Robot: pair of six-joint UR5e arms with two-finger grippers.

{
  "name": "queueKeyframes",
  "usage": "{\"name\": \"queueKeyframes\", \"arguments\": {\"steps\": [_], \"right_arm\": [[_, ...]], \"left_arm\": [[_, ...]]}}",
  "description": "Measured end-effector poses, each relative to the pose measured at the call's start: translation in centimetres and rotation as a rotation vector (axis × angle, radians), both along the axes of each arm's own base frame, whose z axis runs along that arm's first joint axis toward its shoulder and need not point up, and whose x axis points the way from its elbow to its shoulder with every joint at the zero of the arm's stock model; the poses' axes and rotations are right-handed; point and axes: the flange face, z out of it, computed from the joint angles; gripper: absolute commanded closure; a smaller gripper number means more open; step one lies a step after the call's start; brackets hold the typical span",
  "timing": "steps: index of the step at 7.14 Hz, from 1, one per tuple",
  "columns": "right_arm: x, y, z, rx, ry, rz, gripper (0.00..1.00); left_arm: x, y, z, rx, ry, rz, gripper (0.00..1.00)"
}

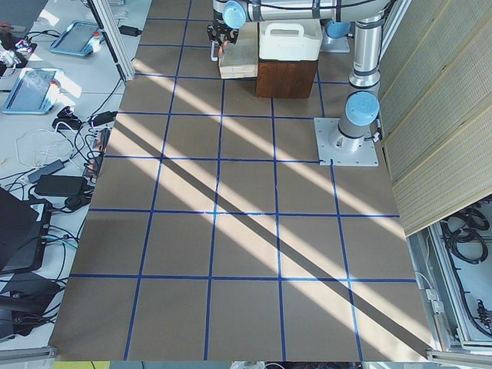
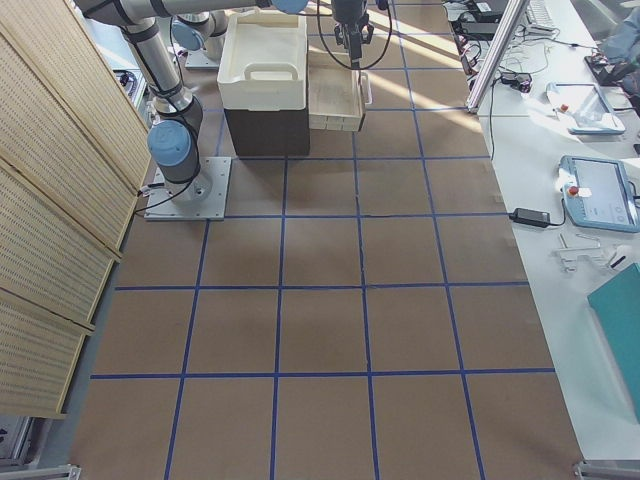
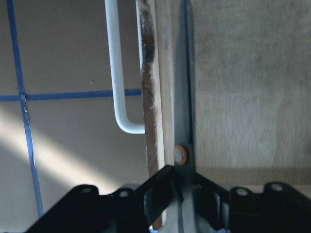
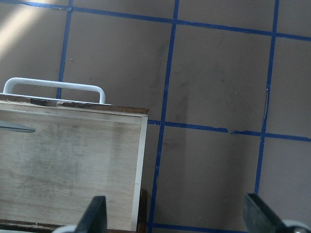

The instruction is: Place scissors in drawer with both arms

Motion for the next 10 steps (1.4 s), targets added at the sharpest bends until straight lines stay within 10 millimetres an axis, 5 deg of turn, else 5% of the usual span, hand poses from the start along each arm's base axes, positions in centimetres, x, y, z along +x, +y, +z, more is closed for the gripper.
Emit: {"name": "queueKeyframes", "arguments": {"steps": [3,6,7,8,9,10], "right_arm": [[0.7,1.5,-0.1,0.042,-0.017,-0.132,0.00],[3.2,2.1,-0.3,0.043,-0.029,-0.161,0.00],[3.8,2.1,-0.4,0.044,-0.035,-0.160,0.00],[4.0,2.1,-0.5,0.046,-0.037,-0.154,0.00],[4.1,2.1,-0.6,0.047,-0.039,-0.152,0.00],[4.1,2.1,-0.6,0.048,-0.039,-0.150,0.00]], "left_arm": [[-3.1,2.7,-2.1,0.021,-0.005,-0.035,1.00],[-3.4,3.2,-4.7,-0.016,0.012,-0.085,1.00],[-3.5,3.3,-5.1,-0.021,0.022,-0.097,0.93],[-3.5,3.4,-5.5,-0.014,0.027,-0.101,0.74],[-3.3,3.7,-5.7,-0.006,0.025,-0.089,0.03],[-3.1,4.0,-5.6,-0.002,0.022,-0.063,0.00]]}}
